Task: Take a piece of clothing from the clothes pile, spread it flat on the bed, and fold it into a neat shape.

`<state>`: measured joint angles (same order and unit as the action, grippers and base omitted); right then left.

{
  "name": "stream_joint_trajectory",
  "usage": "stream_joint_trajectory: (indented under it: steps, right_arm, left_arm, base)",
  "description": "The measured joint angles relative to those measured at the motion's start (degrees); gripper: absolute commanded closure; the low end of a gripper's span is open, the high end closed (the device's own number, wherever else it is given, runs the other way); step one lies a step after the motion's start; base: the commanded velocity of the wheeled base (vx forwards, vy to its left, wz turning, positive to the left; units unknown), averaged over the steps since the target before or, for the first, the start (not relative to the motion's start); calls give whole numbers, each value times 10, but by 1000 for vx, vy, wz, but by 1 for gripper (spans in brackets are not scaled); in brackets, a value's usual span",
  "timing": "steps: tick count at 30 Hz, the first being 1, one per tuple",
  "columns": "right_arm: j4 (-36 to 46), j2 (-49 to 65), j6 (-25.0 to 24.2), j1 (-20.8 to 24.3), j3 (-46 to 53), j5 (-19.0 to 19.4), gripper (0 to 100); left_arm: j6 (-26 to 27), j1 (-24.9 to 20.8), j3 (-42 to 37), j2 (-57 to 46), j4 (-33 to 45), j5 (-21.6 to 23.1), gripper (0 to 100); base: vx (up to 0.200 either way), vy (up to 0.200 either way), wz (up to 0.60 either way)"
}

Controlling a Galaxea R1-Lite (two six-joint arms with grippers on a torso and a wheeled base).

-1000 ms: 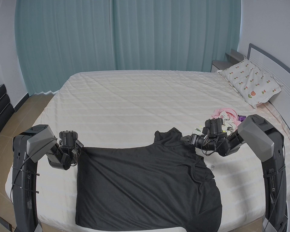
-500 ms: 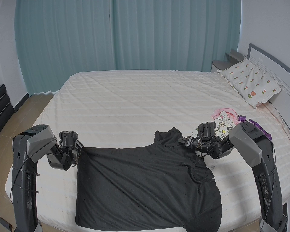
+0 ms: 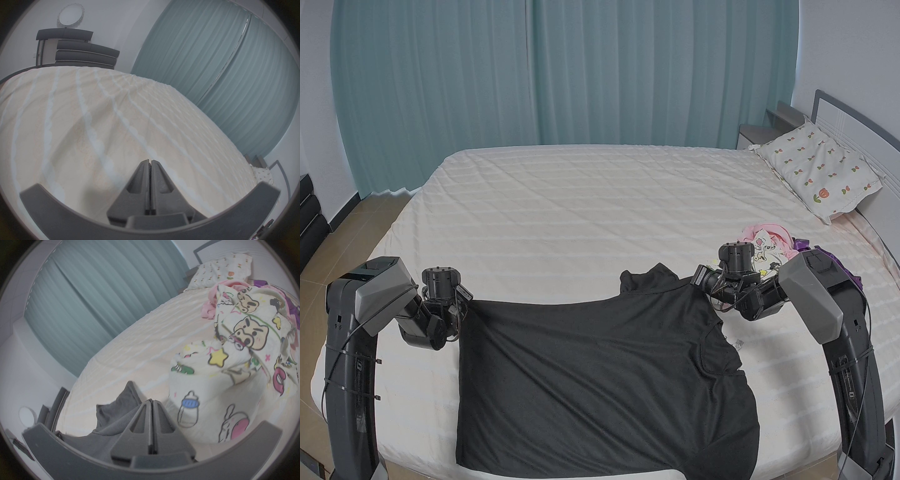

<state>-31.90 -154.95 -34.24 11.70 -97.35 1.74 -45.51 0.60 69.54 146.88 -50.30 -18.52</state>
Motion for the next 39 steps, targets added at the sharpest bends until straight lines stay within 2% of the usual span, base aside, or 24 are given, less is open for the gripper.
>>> stream_joint_trajectory:
  steps: [6, 12, 17, 23, 24, 25, 35, 39]
  right_arm:
    - [-13, -2, -33, -7, -25, -7, 100]
    - [-37, -5, -37, -13, -39, -18, 100]
    - [-52, -14, -41, -16, -52, -42, 100]
    - [-51, -22, -40, -17, -55, -44, 100]
    - [-51, -22, -40, -17, -54, -44, 100]
    - [-51, -22, -39, -17, -54, -45, 0]
    - [-52, -24, -36, -15, -44, -46, 0]
    - [-54, -5, -36, -18, -8, -45, 0]
  left_arm:
    - [1, 3, 16, 1, -13, 0, 100]
    - [3, 5, 48, 7, -13, 0, 100]
    - [5, 5, 84, 21, -10, 0, 100]
    - [8, 3, 96, 31, -7, 0, 100]
    - [9, 2, 97, 33, -7, 0, 0]
    - [10, 2, 97, 33, -8, 0, 0]
    - [12, -3, 97, 38, -14, 0, 0]
    - [11, -3, 84, 31, -14, -1, 0]
  base:
    - [0, 0, 0]
    - [0, 0, 0]
    - [0, 0, 0]
    - [0, 0, 0]
    - [0, 0, 0]
    - [0, 0, 0]
    - [0, 0, 0]
    - [0, 0, 0]
